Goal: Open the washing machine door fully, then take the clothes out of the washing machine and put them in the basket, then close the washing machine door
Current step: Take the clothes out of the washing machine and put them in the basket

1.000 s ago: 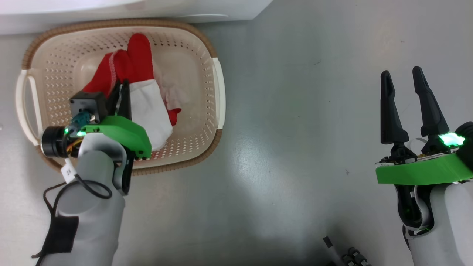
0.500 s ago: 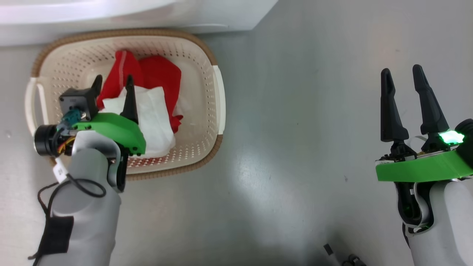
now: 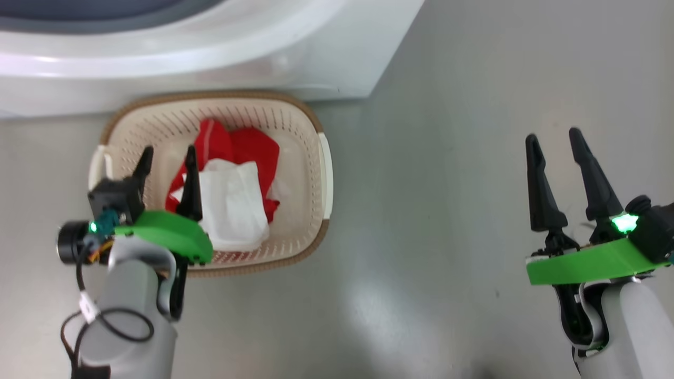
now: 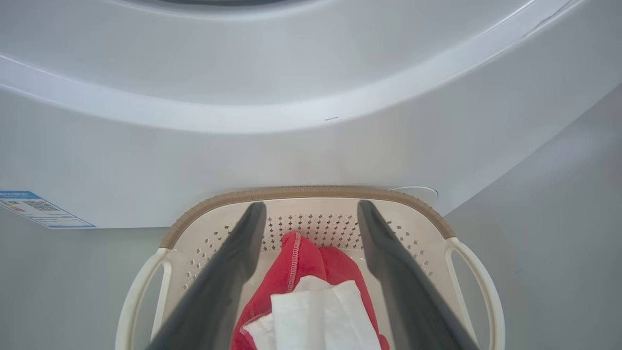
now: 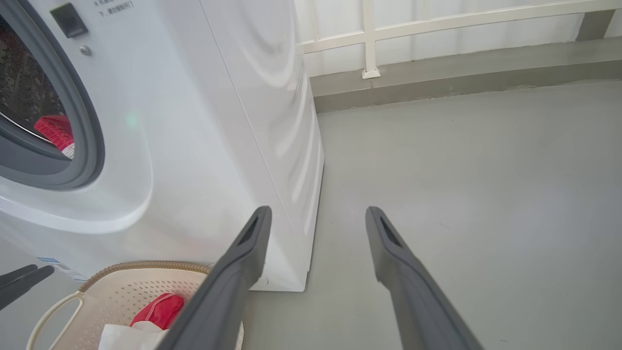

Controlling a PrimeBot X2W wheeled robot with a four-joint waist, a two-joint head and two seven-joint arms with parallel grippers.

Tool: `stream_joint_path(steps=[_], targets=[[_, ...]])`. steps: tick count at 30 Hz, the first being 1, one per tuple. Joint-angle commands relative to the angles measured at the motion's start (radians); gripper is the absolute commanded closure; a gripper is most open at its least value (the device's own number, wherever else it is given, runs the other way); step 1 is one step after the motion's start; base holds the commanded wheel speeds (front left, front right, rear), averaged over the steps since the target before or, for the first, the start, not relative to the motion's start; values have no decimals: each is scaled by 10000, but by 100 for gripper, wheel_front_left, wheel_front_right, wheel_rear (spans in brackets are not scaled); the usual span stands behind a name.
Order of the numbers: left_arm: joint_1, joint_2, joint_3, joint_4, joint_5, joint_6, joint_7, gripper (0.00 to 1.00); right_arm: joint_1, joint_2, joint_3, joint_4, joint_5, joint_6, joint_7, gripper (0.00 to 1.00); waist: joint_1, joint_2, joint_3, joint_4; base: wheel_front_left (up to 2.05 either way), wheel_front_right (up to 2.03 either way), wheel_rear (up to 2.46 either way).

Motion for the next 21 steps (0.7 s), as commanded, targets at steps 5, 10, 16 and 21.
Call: stream_joint_path(steps=[5, 10, 16, 21], targets=[[1109, 256, 277, -884, -25, -124, -49, 0, 650, -240, 380, 19, -94, 65, -63, 0, -1, 0, -1388, 303, 0, 0, 0], [1740, 255, 344, -1618, -50, -183, -49, 0, 980, -355, 471, 243, -58, 65, -63, 0, -1, 0, -2168, 418, 0, 0, 0], [2595, 255, 448, -2552, -30, -218, -49, 0, 1415, -440, 556, 414, -51, 65, -63, 0, -1, 0, -3027, 507, 0, 0, 0], [3389, 255, 507, -3282, 100, -216, -49, 0, 1784, -477, 547, 501, -39, 65, -63, 0, -1, 0, -3620, 528, 0, 0, 0]])
